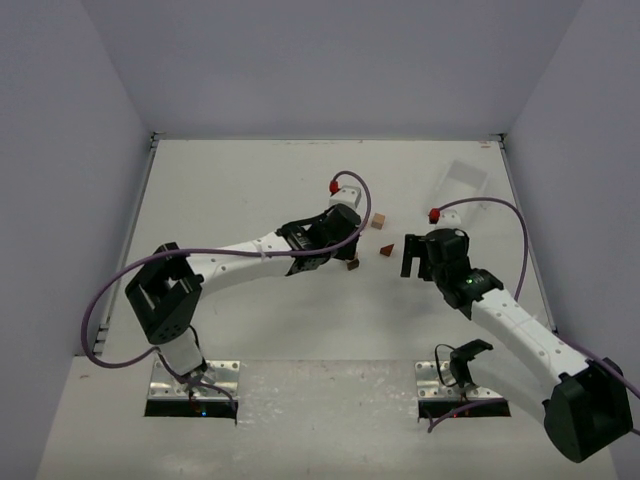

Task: Build the wood block tower

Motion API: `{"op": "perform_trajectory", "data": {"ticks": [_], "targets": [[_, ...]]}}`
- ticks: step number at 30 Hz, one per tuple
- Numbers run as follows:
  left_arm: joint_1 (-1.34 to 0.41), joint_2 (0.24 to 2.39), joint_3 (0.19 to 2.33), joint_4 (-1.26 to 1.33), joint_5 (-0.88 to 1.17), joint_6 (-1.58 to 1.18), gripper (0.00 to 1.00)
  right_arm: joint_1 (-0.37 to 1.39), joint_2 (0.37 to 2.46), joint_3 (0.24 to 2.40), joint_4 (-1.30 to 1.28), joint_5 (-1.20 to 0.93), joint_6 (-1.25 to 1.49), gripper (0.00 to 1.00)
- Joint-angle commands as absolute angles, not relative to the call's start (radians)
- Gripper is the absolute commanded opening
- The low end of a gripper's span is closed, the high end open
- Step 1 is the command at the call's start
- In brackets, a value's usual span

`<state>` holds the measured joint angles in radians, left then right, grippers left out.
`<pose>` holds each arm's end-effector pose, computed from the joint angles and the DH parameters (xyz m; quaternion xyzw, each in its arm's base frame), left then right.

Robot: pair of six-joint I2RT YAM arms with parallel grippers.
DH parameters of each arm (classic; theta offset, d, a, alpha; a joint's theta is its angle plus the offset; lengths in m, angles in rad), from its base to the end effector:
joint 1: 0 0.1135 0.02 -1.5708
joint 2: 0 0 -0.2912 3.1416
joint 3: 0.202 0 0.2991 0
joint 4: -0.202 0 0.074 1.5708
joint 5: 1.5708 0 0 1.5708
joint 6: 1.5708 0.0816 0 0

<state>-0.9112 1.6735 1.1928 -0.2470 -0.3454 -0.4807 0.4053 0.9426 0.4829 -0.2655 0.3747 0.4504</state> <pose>0.2976 -0.3387 0.2206 0.1233 0.8932 -0.1381 0.4099 0.2418 0.0712 0.1734 0.0966 0.8940 0.0127 0.4373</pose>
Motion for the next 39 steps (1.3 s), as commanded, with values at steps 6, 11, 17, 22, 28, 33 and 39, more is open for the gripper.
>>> {"op": "perform_trajectory", "data": {"ticks": [6,11,17,22,28,33,39], "targets": [[-0.916,1.761,1.328,-0.269,-0.354,-0.431,0.00,0.403,0.870,0.449,-0.255,0.419,0.496,0.99],[-0.916,1.777,1.342,-0.288,-0.343,-0.428,0.00,0.403,0.846,0.445,-0.266,0.423,0.501,0.99],[-0.916,1.785,1.342,-0.299,-0.340,-0.434,0.00,0.403,0.863,0.450,-0.284,0.446,0.516,0.99],[-0.914,1.804,1.350,-0.301,-0.342,-0.428,0.00,0.403,0.873,0.457,-0.291,0.445,0.517,0.99],[-0.914,1.823,1.368,-0.313,-0.355,-0.422,0.00,0.403,0.882,0.462,-0.296,0.447,0.517,0.99],[-0.909,1.831,1.374,-0.317,-0.358,-0.425,0.01,0.403,0.892,0.466,-0.299,0.438,0.512,0.99],[-0.905,1.837,1.373,-0.318,-0.356,-0.430,0.01,0.403,0.904,0.471,-0.304,0.439,0.514,0.99]]}}
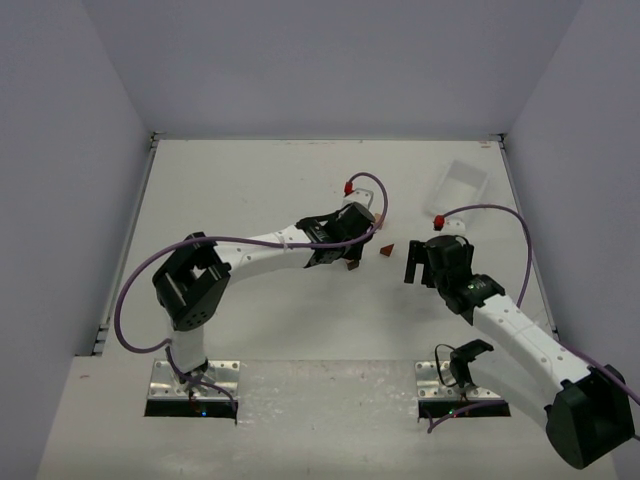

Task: Build the wood block tower

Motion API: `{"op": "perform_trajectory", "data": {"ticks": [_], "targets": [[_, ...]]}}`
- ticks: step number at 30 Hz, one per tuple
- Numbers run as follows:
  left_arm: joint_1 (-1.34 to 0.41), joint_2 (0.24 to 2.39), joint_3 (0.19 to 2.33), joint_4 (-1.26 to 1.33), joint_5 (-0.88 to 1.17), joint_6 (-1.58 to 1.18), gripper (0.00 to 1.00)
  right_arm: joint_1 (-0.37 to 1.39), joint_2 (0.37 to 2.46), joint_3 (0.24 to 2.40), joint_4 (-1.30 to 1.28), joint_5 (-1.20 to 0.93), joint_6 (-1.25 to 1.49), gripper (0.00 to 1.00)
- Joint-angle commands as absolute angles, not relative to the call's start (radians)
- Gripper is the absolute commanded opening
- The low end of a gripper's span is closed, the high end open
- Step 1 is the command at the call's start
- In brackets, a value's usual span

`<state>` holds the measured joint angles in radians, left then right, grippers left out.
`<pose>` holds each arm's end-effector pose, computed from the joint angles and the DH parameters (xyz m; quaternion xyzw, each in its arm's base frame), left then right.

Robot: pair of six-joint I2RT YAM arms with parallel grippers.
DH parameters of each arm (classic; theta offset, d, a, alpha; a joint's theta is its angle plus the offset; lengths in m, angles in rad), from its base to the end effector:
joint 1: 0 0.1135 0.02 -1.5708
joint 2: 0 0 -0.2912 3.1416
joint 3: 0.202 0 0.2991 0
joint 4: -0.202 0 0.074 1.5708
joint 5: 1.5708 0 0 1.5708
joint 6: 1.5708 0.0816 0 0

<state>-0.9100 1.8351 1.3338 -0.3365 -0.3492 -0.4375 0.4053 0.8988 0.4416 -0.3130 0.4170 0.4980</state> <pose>0.3183 -0.3640 0.1944 0.1547 0.9084 -0.0934 0.3770 0.2288 0.0622 0.1624 0.1223 0.8963 -0.0051 0.4262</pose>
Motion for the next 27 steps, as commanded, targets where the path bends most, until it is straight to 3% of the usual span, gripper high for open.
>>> {"op": "perform_trajectory", "data": {"ticks": [1,27], "targets": [[-0.905,1.838,1.373,-0.318,-0.356,-0.431,0.01,0.402,0.904,0.471,-0.304,0.440,0.514,0.99],[-0.887,1.843,1.365,-0.302,-0.352,-0.431,0.03,0.403,0.915,0.476,-0.306,0.419,0.511,0.99]]}}
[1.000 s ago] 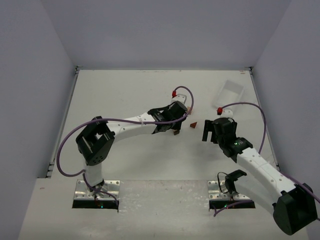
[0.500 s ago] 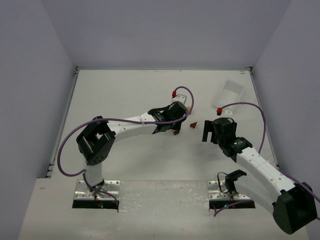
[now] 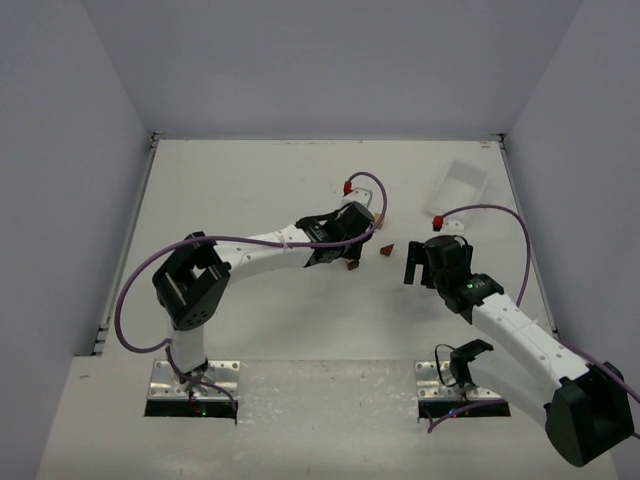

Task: Build the wood block tower

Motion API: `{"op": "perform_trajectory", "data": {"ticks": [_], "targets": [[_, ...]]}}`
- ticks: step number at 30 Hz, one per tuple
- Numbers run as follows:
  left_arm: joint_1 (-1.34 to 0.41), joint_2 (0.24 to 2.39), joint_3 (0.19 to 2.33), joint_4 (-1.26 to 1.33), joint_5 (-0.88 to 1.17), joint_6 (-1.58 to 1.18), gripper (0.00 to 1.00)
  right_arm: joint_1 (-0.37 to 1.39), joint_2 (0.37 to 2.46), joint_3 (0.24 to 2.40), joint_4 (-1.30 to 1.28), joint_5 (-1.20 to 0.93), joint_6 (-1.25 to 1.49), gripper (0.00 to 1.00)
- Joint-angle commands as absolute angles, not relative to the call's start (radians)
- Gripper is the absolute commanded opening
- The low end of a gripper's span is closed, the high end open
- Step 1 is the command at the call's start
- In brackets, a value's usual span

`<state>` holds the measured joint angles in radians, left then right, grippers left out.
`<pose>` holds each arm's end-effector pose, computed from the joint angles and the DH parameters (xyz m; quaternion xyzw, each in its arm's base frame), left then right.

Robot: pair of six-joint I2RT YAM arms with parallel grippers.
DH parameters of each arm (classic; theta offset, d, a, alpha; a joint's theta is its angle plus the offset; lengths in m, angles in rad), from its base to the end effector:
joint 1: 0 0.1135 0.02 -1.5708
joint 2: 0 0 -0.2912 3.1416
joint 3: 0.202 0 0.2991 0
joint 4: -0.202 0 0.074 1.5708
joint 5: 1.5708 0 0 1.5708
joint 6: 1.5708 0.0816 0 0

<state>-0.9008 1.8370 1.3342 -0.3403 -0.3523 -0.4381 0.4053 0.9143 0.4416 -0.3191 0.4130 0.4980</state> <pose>0.3217 -0.3607 0.1934 0.1503 0.9099 -0.0890 0.3764 0.2289 0.0626 0.1583 0.1197 0.9009 -0.0084 0.4172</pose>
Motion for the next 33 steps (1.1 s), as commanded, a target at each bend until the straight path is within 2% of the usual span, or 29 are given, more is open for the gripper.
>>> {"op": "perform_trajectory", "data": {"ticks": [1,18,25,28,33], "targets": [[-0.887,1.846,1.365,-0.301,-0.350,-0.430,0.03,0.403,0.913,0.476,-0.306,0.420,0.511,0.99],[-0.882,1.860,1.365,-0.294,-0.330,-0.429,0.08,0.403,0.925,0.479,-0.307,0.426,0.508,0.99],[-0.882,1.858,1.362,-0.296,-0.328,-0.428,0.21,0.402,0.916,0.476,-0.307,0.425,0.508,0.99],[-0.882,1.853,1.359,-0.296,-0.330,-0.428,0.33,0.403,0.914,0.476,-0.305,0.422,0.508,0.99],[-0.882,1.850,1.356,-0.298,-0.330,-0.428,0.47,0.403,0.913,0.476,-0.307,0.420,0.506,0.99]]}}
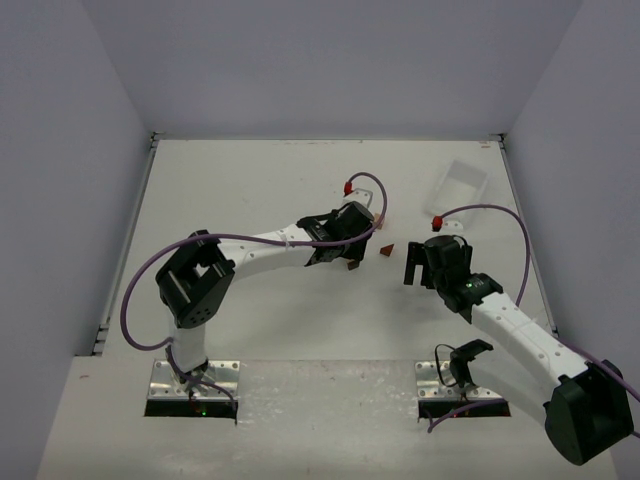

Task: Build the wood block tower

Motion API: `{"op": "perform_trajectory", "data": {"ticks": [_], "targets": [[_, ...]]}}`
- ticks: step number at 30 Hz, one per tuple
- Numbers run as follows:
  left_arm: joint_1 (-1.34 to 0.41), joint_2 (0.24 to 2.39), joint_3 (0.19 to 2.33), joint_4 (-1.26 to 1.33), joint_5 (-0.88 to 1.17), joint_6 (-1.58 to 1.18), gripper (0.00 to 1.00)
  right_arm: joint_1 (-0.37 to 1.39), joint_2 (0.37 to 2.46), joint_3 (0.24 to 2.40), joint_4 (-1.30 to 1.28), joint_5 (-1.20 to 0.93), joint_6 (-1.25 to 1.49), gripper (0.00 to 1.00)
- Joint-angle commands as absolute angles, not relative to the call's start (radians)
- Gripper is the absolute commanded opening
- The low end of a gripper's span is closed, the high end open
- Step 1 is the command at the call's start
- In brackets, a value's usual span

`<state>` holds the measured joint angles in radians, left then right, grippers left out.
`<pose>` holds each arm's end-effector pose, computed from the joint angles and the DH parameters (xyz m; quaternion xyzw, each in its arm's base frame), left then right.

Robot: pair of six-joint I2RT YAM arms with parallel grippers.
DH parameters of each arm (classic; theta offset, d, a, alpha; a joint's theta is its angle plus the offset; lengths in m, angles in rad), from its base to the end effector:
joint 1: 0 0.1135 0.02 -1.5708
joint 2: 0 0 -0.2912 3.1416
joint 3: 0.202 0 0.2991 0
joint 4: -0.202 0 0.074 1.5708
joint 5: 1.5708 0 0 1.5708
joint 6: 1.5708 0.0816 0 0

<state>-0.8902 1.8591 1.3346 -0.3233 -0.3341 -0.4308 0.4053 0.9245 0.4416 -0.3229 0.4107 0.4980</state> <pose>0.3269 -0.3612 0.1846 0.1527 0.9115 -0.0912 0.3708 0.2289 0.0627 0.1557 0.1181 0.9037 -0.0107 0.4113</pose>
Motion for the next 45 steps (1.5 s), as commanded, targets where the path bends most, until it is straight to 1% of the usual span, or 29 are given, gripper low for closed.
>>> {"op": "perform_trajectory", "data": {"ticks": [1,8,9,11,12,15,20,24,28,35,41,44,45], "targets": [[-0.882,1.849,1.356,-0.299,-0.329,-0.429,0.51,0.403,0.914,0.476,-0.307,0.420,0.506,0.99],[-0.882,1.827,1.358,-0.294,-0.325,-0.429,0.56,0.402,0.913,0.477,-0.307,0.411,0.505,0.99],[-0.882,1.818,1.358,-0.288,-0.321,-0.426,0.60,0.403,0.914,0.479,-0.305,0.399,0.500,0.99],[-0.882,1.804,1.359,-0.263,-0.298,-0.417,0.83,0.403,0.916,0.479,-0.298,0.397,0.500,0.99],[-0.882,1.790,1.364,-0.246,-0.274,-0.411,0.90,0.403,0.916,0.479,-0.294,0.393,0.500,0.99],[-0.882,1.754,1.375,-0.223,-0.230,-0.392,1.00,0.403,0.909,0.480,-0.293,0.387,0.500,0.99],[-0.882,1.677,1.372,-0.205,-0.205,-0.365,1.00,0.403,0.887,0.480,-0.291,0.377,0.499,0.99],[-0.879,1.567,1.328,-0.194,-0.224,-0.357,1.00,0.403,0.870,0.476,-0.287,0.380,0.511,0.99],[-0.848,1.452,1.183,-0.148,-0.256,-0.383,1.00,0.403,0.854,0.472,-0.287,0.379,0.515,0.99],[-0.626,1.228,0.893,-0.106,-0.234,-0.503,1.00,0.403,0.881,0.487,-0.283,0.359,0.525,0.99],[-0.568,1.102,0.746,-0.109,-0.316,-0.537,1.00,0.403,0.954,0.539,-0.261,0.301,0.507,0.99],[-0.560,1.066,0.717,-0.117,-0.337,-0.549,1.00,0.403,1.038,0.590,-0.213,0.237,0.473,0.99],[-0.558,1.056,0.702,-0.116,-0.345,-0.549,1.00,0.402,1.067,0.638,-0.189,0.192,0.421,0.99]]}}
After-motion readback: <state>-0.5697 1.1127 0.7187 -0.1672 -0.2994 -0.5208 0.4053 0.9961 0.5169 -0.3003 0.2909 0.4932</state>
